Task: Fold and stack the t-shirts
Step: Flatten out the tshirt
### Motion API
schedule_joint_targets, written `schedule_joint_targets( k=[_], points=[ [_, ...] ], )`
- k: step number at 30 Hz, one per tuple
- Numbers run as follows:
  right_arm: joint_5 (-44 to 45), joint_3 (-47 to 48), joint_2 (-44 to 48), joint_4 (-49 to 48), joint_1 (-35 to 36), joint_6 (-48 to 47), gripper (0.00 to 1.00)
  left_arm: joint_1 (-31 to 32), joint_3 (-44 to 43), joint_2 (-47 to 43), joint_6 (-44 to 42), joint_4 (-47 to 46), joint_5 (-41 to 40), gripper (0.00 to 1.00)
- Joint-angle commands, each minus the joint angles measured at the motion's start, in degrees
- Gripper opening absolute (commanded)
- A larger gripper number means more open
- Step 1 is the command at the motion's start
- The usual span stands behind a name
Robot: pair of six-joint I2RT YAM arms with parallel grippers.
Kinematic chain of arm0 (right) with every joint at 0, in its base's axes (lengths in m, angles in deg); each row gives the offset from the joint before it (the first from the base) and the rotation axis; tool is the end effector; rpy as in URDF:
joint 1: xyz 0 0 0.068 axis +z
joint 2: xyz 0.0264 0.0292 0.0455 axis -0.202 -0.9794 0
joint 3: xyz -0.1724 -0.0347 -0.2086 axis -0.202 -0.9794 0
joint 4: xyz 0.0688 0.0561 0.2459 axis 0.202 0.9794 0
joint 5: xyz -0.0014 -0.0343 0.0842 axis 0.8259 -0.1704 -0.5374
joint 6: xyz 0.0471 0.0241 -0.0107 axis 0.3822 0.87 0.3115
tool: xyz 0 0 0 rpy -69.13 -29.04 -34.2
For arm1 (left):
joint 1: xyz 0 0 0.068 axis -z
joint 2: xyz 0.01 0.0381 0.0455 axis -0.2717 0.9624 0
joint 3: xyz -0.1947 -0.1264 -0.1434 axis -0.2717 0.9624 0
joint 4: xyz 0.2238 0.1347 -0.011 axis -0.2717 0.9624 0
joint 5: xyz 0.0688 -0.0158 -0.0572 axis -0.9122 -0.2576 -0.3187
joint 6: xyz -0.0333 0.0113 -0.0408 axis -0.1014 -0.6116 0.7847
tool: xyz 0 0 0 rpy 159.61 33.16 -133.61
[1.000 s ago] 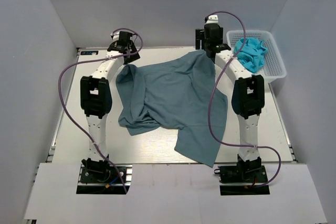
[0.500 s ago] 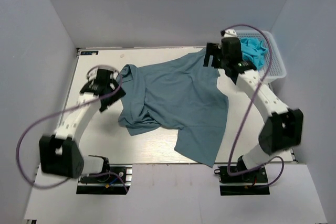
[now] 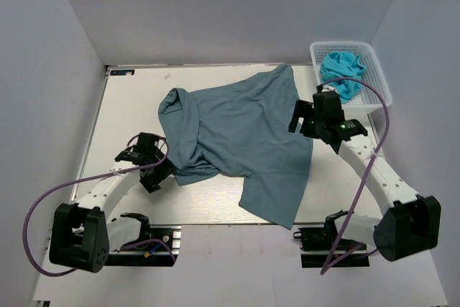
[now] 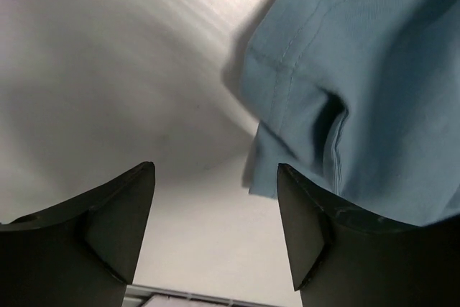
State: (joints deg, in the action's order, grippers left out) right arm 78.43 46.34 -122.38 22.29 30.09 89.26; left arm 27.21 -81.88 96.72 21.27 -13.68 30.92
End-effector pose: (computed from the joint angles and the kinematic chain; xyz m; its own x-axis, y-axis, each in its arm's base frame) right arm 0.2535 0.0780 0.2955 -0.6419 0.2097 -0.7375 0.0841 0.9753 0.2041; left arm 0.1739 -0.0331 0.1709 -0.7159 -0.6608 -0.2254 -0.6285 0.7506 -0.2042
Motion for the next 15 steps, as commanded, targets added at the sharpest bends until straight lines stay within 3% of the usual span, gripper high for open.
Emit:
schedule_joint_targets(
  k=[1, 5, 15],
  points=[
    [-1.4, -2.1, 4.1, 1.6, -0.1, 2.4, 0.9, 0.2, -1.0, 2.7, -0.3, -5.0, -1.6, 0.79],
    [-4.0, -4.0, 6.1, 5.2, -0.1, 2.9, 0.9, 0.2, -2.8, 7.7, -0.3, -8.8, -4.4, 0.79],
    [-7.2, -10.6, 9.2, 16.0, 0.2, 2.4, 0.88, 0.2, -5.4, 12.9, -1.6, -14.9, -6.6, 0.63]
  ],
)
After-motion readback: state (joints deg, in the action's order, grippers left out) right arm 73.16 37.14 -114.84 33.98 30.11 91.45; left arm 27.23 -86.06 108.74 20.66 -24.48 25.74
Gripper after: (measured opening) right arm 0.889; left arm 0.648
